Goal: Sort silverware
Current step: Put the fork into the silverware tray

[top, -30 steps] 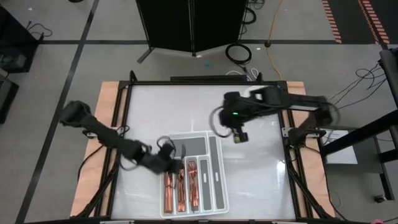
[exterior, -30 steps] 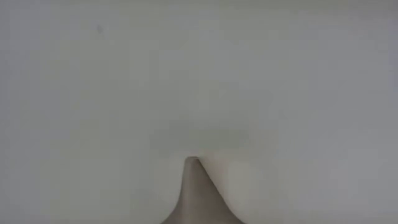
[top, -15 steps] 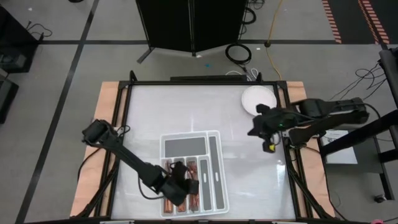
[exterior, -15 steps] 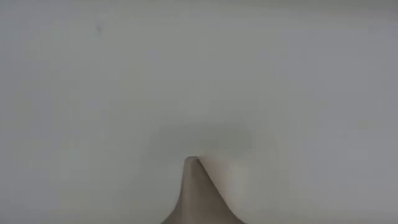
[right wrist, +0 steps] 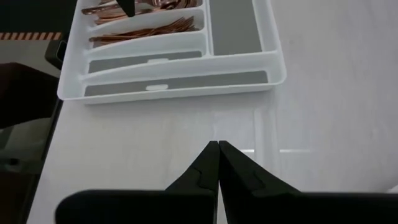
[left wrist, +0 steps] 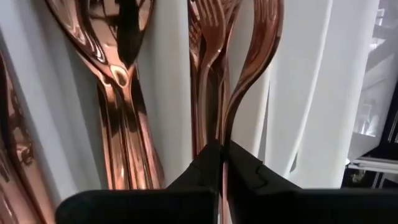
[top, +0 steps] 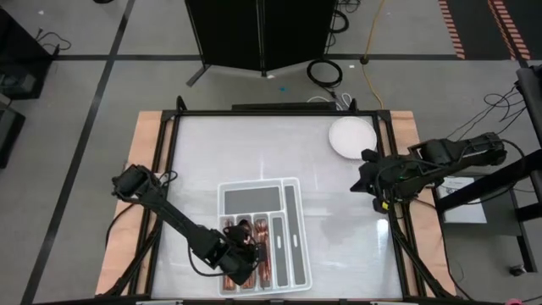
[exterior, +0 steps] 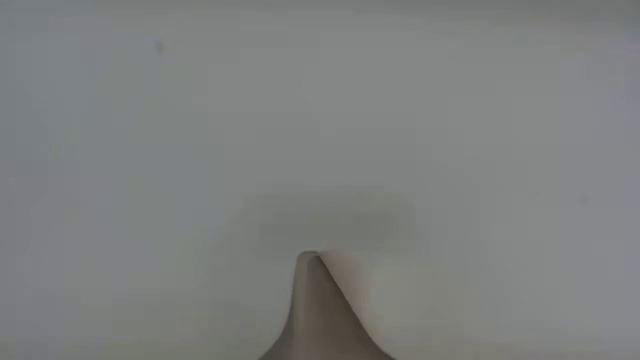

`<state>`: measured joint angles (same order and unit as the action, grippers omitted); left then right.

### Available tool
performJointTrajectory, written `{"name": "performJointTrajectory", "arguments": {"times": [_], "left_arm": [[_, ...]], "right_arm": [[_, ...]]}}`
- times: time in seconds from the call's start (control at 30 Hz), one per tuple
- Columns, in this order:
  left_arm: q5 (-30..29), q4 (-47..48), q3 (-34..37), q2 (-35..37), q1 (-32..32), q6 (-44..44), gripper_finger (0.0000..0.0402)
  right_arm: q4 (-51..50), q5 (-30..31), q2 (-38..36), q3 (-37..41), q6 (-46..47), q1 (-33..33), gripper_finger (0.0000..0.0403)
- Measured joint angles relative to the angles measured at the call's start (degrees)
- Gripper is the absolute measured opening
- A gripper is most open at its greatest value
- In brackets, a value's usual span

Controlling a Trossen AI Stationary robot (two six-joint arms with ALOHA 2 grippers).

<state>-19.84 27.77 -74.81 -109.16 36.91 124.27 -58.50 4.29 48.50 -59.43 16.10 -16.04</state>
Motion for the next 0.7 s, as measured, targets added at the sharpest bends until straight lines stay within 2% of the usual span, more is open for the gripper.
{"name": "performJointTrajectory", "arguments": {"times": [0.2,0.63,0.7], "left_arm": [[0.39,-2.29,0.00,-0.37,-0.33,-0.02,0.0016],[1.58,-2.76,0.00,-0.37,-1.19,-2.34,0.0091],[1.90,-2.85,0.00,-0.34,-1.54,-5.67,0.0100]], "right_arm": [[0.05,0.00,-0.29,0.54,0.39,-0.88,0.0000],[0.05,0.13,-0.29,0.54,1.25,-1.37,0.0000],[0.05,0.13,-0.29,0.54,1.25,-1.37,0.0000]]}}
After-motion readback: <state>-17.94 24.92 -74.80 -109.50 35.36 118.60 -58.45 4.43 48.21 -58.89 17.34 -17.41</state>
